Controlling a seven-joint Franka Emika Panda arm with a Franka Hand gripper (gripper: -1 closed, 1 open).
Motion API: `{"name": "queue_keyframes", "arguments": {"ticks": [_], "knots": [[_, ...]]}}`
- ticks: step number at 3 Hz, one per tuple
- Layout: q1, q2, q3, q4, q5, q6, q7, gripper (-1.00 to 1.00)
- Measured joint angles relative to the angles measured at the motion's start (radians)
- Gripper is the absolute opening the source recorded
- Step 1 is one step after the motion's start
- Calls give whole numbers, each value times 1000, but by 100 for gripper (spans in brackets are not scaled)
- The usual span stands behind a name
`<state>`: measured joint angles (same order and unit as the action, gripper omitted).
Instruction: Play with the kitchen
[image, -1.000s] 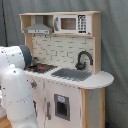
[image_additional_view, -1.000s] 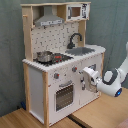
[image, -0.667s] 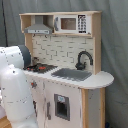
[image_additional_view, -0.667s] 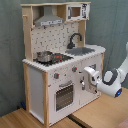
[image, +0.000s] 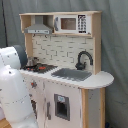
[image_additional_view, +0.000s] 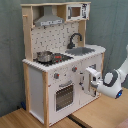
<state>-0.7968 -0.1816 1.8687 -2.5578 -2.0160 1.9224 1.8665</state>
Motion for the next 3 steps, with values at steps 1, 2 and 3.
{"name": "queue_keyframes", "arguments": {"ticks": [1,2,3], "knots": [[-17,-49,4,1,0,41,98,100],[-48,-106,30,8,0,78,186,100],[-88,-152,70,23,0,102,250,100]]}}
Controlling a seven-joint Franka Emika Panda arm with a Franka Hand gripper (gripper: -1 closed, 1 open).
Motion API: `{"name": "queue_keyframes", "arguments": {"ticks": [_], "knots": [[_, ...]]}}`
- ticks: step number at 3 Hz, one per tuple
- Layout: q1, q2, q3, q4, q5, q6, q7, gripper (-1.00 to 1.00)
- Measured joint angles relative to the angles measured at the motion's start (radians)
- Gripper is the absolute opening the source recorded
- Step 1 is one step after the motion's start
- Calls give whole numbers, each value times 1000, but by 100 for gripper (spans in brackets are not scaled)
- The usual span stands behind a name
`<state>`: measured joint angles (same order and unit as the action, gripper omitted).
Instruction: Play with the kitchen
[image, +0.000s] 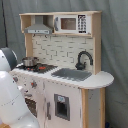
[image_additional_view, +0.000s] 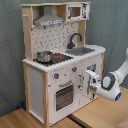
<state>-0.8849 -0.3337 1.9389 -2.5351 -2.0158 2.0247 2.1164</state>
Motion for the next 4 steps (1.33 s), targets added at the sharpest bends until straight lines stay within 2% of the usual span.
{"name": "queue_keyframes", "arguments": {"ticks": [2,4], "knots": [[-120,-104,115,69,1,40,98,100],[-250,-211,228,162,1,69,135,100]]}}
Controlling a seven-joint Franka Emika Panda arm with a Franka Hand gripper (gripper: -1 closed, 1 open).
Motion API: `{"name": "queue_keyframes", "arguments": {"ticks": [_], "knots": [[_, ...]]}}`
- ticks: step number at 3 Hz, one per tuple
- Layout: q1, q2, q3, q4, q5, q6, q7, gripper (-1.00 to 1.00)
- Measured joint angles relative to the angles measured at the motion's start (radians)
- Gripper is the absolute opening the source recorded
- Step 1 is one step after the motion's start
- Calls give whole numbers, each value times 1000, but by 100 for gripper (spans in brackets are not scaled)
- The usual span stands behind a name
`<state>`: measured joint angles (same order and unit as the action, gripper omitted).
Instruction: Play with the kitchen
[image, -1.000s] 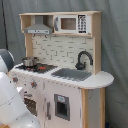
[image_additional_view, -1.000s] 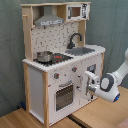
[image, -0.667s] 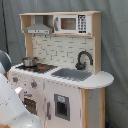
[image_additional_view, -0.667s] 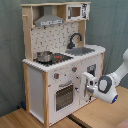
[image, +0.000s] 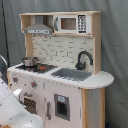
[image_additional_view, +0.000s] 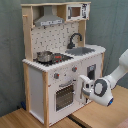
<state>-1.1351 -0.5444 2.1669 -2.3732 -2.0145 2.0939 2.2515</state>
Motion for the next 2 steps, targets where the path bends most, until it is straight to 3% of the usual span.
{"name": "queue_keyframes", "arguments": {"ticks": [1,2], "knots": [[-53,-57,38,57,0,6,-10,100],[-81,-67,11,75,7,23,-100,100]]}}
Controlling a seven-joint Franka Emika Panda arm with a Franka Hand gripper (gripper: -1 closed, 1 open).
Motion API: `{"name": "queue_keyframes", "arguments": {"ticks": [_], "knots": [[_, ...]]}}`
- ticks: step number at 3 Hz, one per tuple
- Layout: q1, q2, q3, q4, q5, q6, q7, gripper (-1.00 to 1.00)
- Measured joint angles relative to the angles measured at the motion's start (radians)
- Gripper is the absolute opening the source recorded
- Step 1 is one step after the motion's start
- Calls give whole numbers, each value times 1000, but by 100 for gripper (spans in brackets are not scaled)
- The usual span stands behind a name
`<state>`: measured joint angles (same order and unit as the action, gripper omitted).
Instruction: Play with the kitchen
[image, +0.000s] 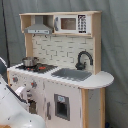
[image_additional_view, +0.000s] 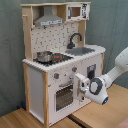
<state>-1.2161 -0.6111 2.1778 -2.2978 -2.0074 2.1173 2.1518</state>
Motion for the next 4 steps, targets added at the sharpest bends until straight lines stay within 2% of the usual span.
{"name": "queue_keyframes", "arguments": {"ticks": [1,2,3,4], "knots": [[-8,4,0,13,18,30,-34,100],[-8,4,0,13,19,31,-36,-100],[-6,26,-8,23,34,39,-79,-100],[6,61,-4,22,106,51,-136,-100]]}}
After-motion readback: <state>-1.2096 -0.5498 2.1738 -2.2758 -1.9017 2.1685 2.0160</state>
